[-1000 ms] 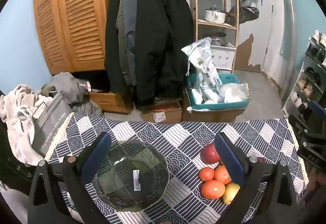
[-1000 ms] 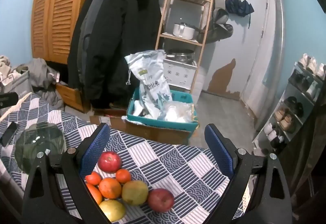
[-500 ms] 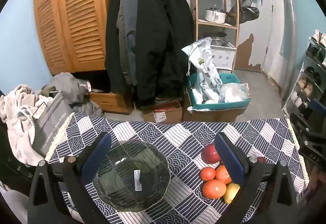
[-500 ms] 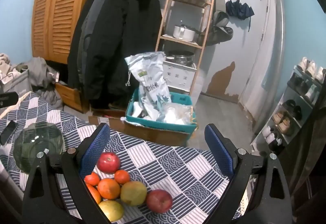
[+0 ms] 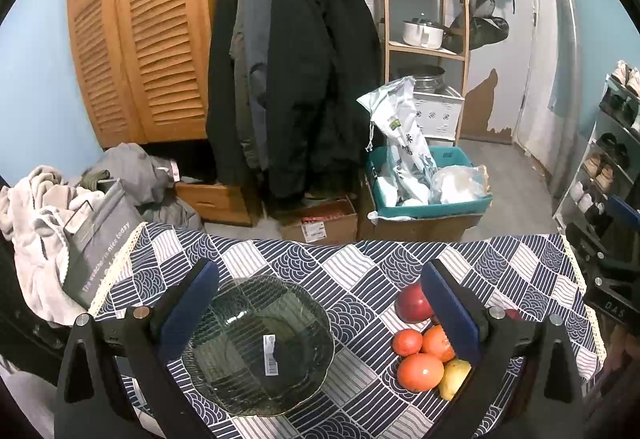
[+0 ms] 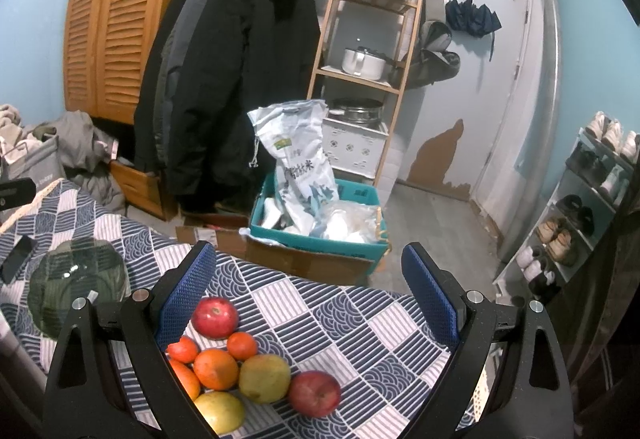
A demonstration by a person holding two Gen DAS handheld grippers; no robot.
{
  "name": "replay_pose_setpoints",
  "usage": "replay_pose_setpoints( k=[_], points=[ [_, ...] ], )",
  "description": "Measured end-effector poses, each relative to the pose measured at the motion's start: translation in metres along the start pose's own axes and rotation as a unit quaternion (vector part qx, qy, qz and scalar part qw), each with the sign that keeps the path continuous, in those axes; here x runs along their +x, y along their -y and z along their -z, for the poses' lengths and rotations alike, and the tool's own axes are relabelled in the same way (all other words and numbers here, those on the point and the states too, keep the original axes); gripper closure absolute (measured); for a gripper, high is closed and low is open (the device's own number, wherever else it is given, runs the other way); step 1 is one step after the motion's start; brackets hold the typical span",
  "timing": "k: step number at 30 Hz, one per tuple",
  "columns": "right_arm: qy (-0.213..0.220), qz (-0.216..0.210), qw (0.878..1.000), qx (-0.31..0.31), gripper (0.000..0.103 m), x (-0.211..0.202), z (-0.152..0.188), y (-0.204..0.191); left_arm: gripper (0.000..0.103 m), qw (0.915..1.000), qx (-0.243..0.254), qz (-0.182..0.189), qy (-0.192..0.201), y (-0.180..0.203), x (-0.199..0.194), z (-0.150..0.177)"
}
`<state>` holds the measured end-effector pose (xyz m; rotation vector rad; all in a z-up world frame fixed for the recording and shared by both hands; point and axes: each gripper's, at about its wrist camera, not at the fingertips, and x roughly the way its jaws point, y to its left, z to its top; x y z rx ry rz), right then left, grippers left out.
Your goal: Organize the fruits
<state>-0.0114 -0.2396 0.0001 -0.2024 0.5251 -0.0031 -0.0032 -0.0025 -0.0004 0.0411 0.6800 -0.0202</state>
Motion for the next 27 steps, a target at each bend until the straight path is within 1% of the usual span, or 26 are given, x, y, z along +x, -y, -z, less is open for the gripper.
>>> replay_pose_setpoints(
  k=[27],
  points=[
    [0.0, 0.0, 1.0, -0.001, 0.01, -0.0008, -0.0019, 0.0007, 0.001, 1.0, 0.0, 0.0, 0.001, -0.0009, 0.0004, -0.0004]
  ],
)
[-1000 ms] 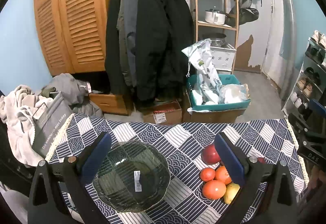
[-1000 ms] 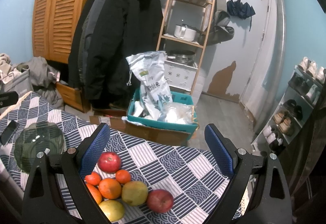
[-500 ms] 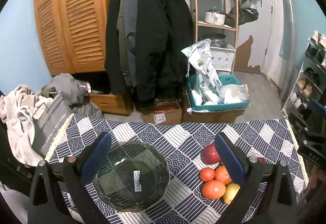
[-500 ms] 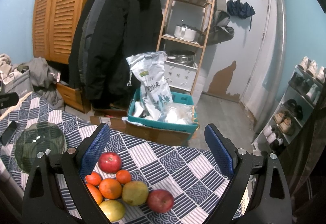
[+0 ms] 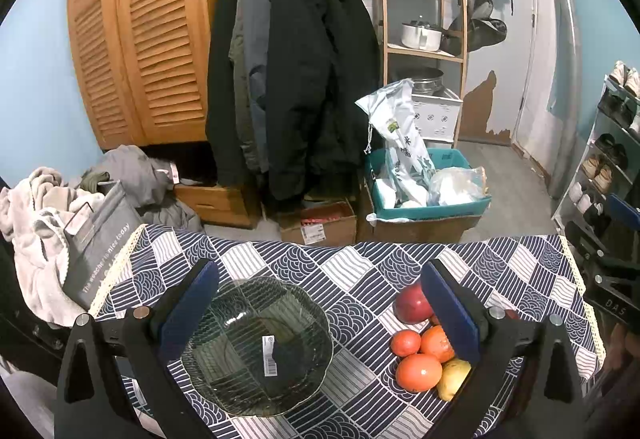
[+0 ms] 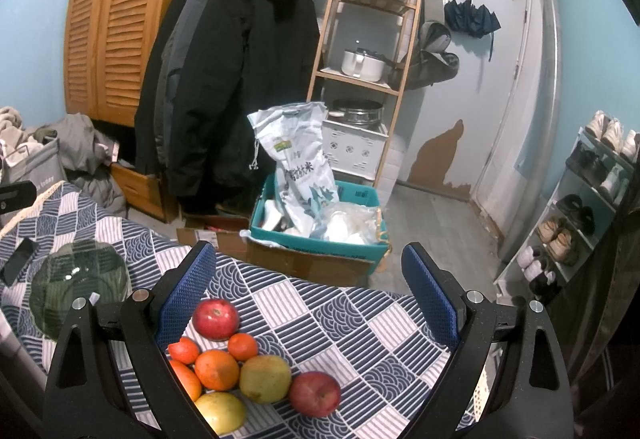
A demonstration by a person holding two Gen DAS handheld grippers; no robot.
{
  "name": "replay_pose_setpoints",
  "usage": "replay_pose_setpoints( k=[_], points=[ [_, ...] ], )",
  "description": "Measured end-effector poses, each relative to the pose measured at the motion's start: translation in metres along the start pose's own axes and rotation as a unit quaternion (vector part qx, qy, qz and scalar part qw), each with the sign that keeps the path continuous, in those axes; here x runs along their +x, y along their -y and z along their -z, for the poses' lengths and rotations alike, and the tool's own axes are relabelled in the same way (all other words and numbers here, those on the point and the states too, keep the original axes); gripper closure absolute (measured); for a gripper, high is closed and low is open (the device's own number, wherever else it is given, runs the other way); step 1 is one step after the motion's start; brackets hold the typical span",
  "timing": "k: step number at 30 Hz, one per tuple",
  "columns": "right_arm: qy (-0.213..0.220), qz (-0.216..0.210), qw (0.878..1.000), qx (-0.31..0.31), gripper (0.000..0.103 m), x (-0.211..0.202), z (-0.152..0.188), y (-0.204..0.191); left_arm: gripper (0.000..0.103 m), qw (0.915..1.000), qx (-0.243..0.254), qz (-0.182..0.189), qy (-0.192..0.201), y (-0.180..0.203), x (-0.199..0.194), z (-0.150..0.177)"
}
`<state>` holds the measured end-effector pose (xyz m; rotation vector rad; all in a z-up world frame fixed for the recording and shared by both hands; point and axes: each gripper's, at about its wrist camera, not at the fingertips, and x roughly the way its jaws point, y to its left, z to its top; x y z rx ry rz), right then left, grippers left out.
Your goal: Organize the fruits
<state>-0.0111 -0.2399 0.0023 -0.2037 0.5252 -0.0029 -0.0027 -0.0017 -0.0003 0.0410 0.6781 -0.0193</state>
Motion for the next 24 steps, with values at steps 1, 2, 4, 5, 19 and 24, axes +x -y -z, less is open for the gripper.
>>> replay_pose_setpoints(
  k=[1, 2, 4, 5, 19, 24],
  points=[
    [0.0, 0.0, 1.0, 0.0, 0.01, 0.0, 0.0, 0.0, 0.001, 1.0, 0.0, 0.0, 0.0, 0.0, 0.0, 0.0],
    [0.0, 0.0, 1.0, 0.0, 0.01, 0.0, 0.0, 0.0, 0.001, 1.0, -0.001, 0.0, 0.0, 0.0, -0.001, -0.001],
    [0.0, 0.0, 1.0, 0.001, 0.01, 0.0, 0.0, 0.0, 0.001, 1.0, -0.001, 0.0, 0.0, 0.001, -0.002, -0.003],
    [0.0, 0.0, 1.0, 0.001, 0.01, 0.0, 0.0, 0.0, 0.001, 1.0, 0.0, -0.001, 0.0, 0.001, -0.002, -0.003],
    [0.0, 0.0, 1.0, 0.001, 0.01, 0.0, 0.0, 0.001, 0.001, 1.0, -0.002, 0.003, 0.0, 0.003, -0.003, -0.005],
    [0.0, 0.0, 1.0, 0.001, 0.01, 0.0, 0.0, 0.001, 0.001, 1.0, -0.003, 0.006, 0.001, 0.012, -0.004, -0.017]
  ],
)
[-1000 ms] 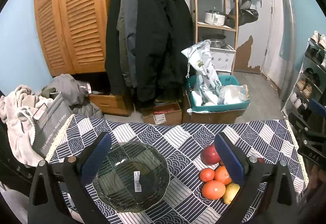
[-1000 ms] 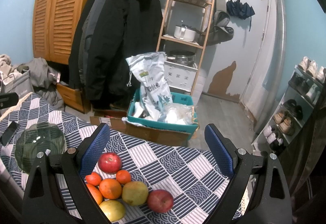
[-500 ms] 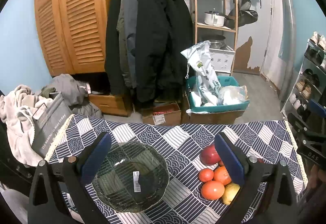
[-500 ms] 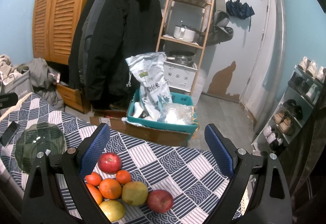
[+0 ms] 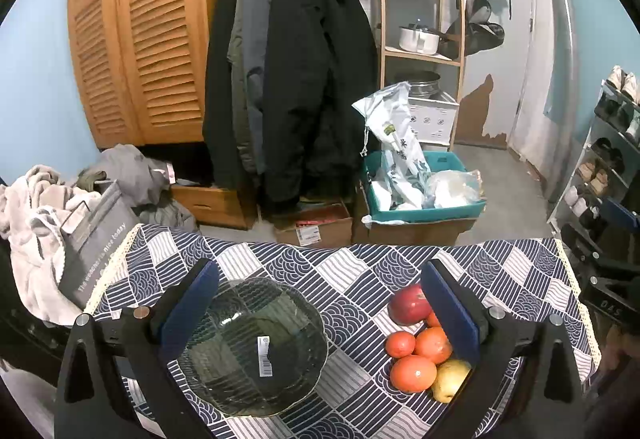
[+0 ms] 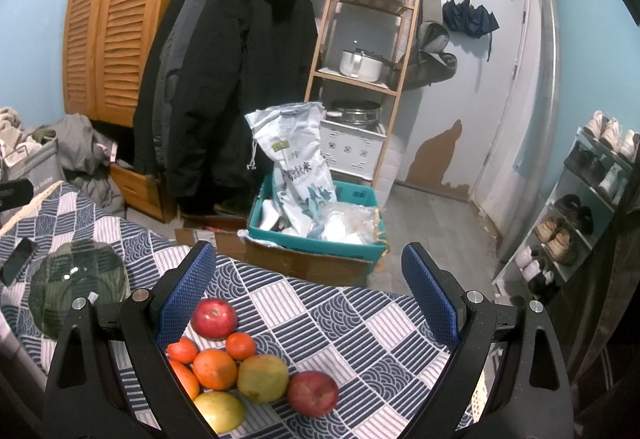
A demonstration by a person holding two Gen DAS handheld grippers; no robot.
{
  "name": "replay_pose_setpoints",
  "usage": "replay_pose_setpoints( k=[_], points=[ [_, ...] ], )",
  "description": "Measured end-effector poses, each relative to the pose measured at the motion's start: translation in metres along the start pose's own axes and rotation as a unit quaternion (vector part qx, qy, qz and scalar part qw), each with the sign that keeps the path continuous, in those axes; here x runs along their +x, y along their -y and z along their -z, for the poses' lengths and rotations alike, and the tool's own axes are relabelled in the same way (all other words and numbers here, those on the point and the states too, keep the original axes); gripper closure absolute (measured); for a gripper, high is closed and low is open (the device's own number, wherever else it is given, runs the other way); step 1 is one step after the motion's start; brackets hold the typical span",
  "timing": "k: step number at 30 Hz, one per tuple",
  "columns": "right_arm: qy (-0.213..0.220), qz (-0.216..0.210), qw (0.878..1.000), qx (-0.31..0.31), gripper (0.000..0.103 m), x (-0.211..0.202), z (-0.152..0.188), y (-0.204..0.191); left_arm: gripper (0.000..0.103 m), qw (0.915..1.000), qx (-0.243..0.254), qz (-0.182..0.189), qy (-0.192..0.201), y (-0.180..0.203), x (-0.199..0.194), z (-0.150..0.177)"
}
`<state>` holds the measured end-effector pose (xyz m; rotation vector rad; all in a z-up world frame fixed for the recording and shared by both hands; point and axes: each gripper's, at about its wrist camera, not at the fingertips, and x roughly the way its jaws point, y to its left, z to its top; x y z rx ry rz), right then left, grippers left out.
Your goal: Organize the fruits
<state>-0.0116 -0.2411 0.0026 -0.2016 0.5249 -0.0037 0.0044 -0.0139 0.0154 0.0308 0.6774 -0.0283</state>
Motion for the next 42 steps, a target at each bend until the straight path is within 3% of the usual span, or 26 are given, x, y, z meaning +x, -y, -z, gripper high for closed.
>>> replay_pose_setpoints(
  k=[19, 28, 32, 42],
  points=[
    [-0.008, -0.002, 1.0, -0.002, 0.01, -0.001, 0.003, 0.003, 0.001, 1.0, 0.007, 0.003, -0.006, 0.009, 0.012, 0.008],
    [-0.048, -0.006, 0.999, 0.004, 0.01, 0.014, 0.02, 0.015, 0.001, 0.9979, 0.015, 0.024, -0.058, 0.018, 0.054, 0.037],
    [-0.074, 0.0, 0.997, 0.003, 0.01, 0.021, 0.03, 0.02, 0.001, 0.9943, 0.016, 0.044, -0.096, 0.028, 0.075, 0.055],
    [-0.144, -0.005, 0.989, 0.012, 0.011, 0.047, 0.059, 0.031, 0.002, 0.9865, 0.049, 0.05, -0.148, 0.047, 0.1, 0.084]
  ],
)
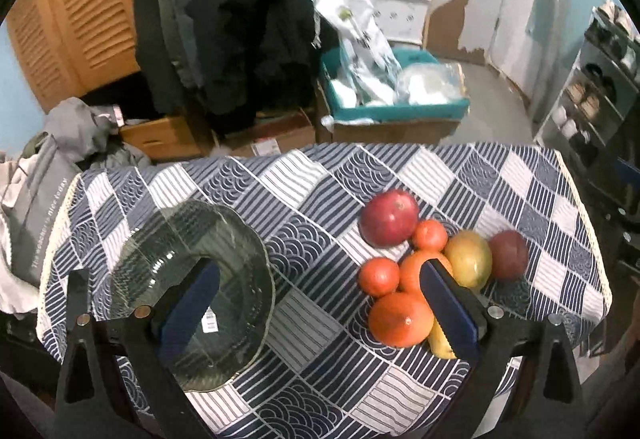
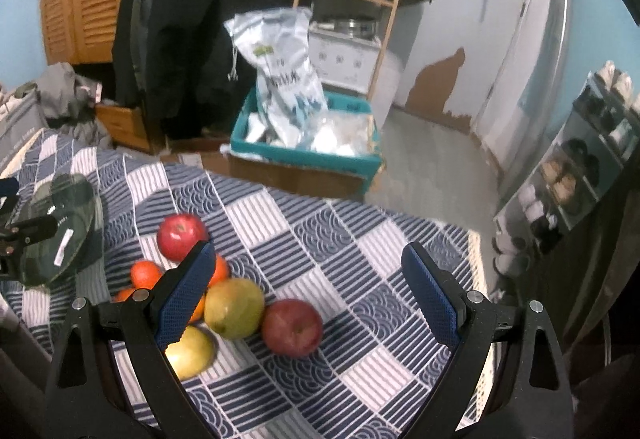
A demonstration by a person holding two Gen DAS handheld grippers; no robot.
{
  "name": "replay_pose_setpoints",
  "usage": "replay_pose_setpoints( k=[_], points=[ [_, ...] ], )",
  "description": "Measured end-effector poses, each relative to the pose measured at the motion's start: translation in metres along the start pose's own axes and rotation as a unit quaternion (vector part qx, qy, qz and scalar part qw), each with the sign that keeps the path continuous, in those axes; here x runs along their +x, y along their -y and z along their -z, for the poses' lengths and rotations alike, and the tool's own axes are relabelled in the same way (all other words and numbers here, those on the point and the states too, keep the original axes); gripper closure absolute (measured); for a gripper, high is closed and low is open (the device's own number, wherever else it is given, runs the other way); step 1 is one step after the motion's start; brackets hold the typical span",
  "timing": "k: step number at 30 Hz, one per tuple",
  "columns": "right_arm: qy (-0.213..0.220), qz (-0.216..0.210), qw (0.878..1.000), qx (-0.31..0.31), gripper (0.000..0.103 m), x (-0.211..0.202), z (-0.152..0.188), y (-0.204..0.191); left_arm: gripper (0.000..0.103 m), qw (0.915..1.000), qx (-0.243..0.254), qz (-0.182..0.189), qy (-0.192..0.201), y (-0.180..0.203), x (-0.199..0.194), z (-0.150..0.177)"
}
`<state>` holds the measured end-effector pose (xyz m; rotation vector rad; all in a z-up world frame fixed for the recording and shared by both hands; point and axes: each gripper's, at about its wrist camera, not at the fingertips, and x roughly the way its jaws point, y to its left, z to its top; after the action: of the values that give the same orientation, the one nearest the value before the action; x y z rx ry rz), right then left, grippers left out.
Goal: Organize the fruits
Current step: 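Lower the right gripper onto the large red apple and close it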
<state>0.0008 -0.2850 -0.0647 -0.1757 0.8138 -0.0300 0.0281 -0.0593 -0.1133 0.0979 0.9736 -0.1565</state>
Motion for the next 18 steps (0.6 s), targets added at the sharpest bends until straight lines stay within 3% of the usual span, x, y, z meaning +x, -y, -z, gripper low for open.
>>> replay_pose_setpoints(
  k=[15, 18],
  points=[
    [-0.141, -0.017, 0.99, -0.004, 0.011, 0.072, 0.053, 0.009, 0.002, 0.9944, 0.02, 0.032, -0.098, 0.034, 0.063, 0.026],
    [-0.166, -0.025, 0.986, -0.003, 0.011, 0.084, 0.062, 0.011, 0.006, 0.9923, 0.022, 0.033, -0.118, 0.039, 0.074, 0.031]
  ],
)
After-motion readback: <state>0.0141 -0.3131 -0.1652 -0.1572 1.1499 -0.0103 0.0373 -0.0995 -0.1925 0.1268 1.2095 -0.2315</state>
